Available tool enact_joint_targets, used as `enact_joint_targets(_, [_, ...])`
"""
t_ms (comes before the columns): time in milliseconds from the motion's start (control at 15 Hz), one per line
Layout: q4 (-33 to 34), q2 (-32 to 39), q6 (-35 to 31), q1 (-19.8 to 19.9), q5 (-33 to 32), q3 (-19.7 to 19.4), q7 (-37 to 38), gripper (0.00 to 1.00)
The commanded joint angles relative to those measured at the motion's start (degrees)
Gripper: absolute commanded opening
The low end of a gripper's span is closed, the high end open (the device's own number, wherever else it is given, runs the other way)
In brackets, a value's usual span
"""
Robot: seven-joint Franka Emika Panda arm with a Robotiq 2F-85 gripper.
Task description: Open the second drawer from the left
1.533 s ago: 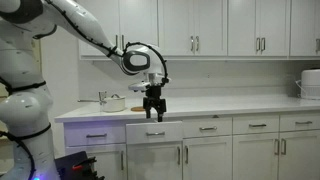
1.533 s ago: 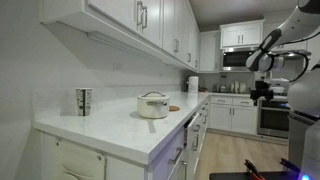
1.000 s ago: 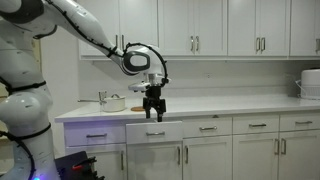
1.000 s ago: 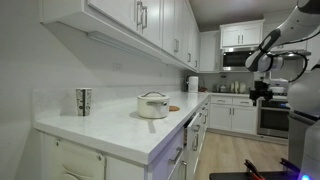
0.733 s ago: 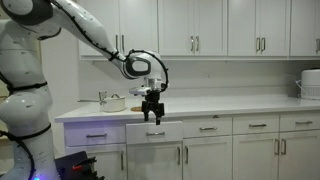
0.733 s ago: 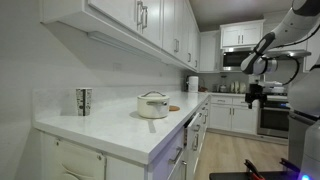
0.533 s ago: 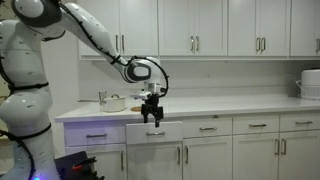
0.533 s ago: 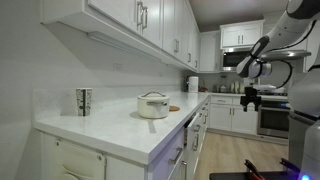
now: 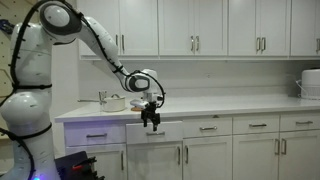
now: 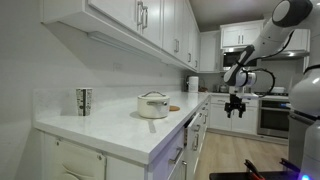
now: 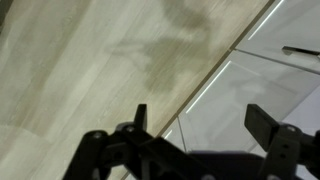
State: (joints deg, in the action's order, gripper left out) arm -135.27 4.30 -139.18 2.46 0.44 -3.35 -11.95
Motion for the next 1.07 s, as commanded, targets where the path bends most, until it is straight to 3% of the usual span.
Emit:
enact_joint_targets(0, [3.05,4.29,-2.35,-1.15,1.95,1.89,5.41,1.00])
enact_joint_targets(267, [5.85,8.68,-5.34,-2.45,3.20,3.54,10.89,1.00])
enact_joint_targets(667, [9.60,15.17,-10.60,-2.35,11.92,6.66,12.23,1.00])
enact_joint_targets(1000, [10.38,18.75,-17.50,-2.47,14.61,7.69,14.31,1.00])
